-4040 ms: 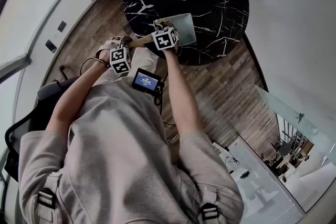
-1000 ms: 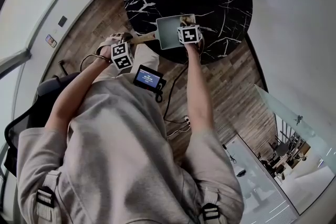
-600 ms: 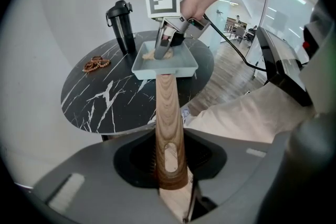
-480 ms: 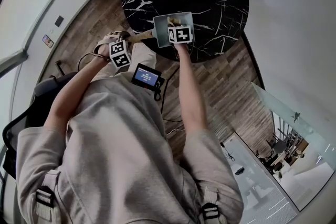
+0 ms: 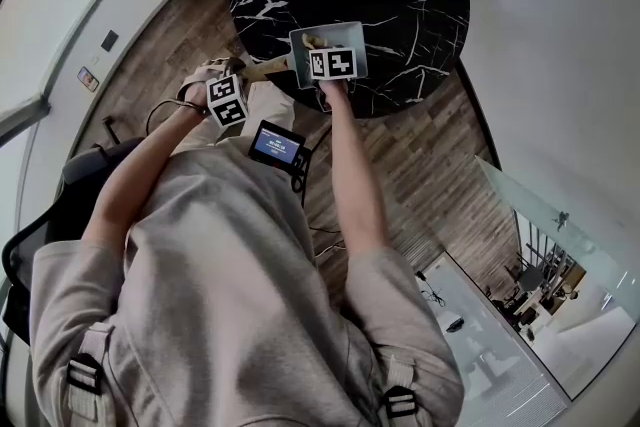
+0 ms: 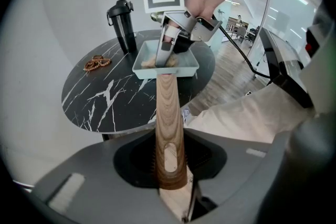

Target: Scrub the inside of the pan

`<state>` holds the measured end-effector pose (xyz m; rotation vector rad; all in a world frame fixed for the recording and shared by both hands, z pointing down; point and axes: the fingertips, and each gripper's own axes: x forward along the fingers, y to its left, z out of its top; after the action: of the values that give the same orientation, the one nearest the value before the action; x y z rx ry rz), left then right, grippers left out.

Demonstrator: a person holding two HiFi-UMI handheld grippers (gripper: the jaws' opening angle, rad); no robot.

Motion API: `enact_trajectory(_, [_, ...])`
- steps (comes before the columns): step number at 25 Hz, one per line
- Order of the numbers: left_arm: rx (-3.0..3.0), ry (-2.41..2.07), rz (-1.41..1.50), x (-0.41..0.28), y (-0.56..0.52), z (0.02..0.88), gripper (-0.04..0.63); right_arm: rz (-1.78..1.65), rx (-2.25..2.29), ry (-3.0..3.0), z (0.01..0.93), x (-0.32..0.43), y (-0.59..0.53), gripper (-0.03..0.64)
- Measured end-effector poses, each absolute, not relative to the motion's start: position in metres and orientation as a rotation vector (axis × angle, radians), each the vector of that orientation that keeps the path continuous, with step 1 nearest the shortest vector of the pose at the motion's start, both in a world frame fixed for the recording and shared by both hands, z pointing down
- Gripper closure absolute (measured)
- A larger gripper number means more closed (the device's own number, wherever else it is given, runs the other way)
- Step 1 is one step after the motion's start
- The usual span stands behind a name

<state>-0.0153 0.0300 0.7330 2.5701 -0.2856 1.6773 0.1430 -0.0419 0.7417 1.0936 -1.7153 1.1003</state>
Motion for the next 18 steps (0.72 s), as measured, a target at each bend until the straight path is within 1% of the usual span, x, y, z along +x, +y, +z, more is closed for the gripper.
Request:
enact_trajectory(6, [2.561,-0.286,1.688,-0.014,0.030,0.734,0.483,1.403,1.112,-1.743,0.745,0.126,-0.036,0.575])
enact_trajectory(11, [2.554,-0.283,1.693,-0.015,0.031,0.733,0.483,1.464,1.061,-1.759,0.746,0.119,-0.035,0.577])
enact_trajectory(18, [2.554,-0.275,1.690,-0.014,0.031,0.732,0.483,1.660,1.036,-1.803,0.738,0.116,-0.033,0.577])
